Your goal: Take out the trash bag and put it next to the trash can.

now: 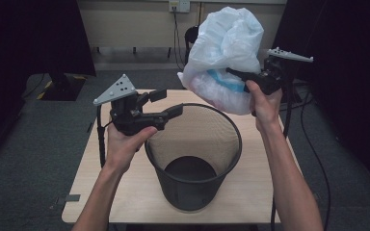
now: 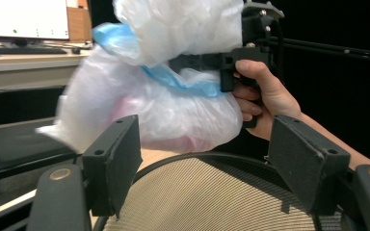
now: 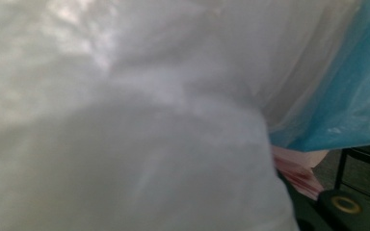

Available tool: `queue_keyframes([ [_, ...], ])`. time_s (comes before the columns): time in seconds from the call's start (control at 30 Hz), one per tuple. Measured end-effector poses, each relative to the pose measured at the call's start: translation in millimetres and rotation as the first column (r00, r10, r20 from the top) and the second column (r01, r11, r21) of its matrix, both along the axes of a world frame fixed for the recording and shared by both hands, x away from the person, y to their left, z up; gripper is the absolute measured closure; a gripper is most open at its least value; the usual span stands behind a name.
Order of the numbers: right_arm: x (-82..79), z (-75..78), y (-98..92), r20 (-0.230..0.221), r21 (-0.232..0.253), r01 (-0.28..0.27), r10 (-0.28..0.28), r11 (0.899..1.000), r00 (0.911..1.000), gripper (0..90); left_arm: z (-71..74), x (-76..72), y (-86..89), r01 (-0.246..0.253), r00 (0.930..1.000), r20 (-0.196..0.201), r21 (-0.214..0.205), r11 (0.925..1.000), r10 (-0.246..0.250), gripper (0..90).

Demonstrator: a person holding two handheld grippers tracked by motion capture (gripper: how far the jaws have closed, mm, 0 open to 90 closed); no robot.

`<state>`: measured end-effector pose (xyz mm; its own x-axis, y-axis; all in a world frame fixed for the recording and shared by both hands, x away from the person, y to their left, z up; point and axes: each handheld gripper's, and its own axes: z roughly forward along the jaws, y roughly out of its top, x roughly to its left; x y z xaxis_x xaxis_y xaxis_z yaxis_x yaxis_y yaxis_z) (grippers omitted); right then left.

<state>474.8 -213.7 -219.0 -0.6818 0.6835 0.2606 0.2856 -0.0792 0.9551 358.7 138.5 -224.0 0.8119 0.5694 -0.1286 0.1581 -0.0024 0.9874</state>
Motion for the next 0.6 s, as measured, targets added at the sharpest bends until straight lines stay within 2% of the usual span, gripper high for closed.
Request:
queue_keyframes([
  [0.23,6.4,-27.6,-12.9,-0.043,-0.02,0.032,-0.033,0.999,0.9985,87.8,-10.6,2.6,4.2,-0.004,0.9996,-0.029,0.015,0.9999,0.004,24.9],
  [0.33,5.8,-39.5,-17.4,-0.056,-0.01,0.037,-0.037,0.999,0.9977,87.8,-14.0,2.0,7.3,-0.013,0.9993,-0.035,0.016,0.9998,0.014,23.8],
  [0.43,5.0,-54.7,-23.9,-0.083,-0.011,0.048,-0.049,0.999,0.9953,87.8,-16.8,0.2,13.6,-0.023,0.999,-0.038,0.017,0.9996,0.024,22.4],
  [0.5,3.9,-65.5,-28.2,-0.101,-0.018,0.058,-0.059,0.998,0.9931,87.8,-18.9,0.0,19.3,-0.051,0.9973,-0.051,0.019,0.9985,0.052,18.6],
  [0.6,1.1,-80.0,-36.0,-0.119,-0.021,0.069,-0.071,0.997,0.9903,87.7,-23.8,0.8,30.2,-0.055,0.9968,-0.056,0.034,0.9979,0.057,15.9],
])
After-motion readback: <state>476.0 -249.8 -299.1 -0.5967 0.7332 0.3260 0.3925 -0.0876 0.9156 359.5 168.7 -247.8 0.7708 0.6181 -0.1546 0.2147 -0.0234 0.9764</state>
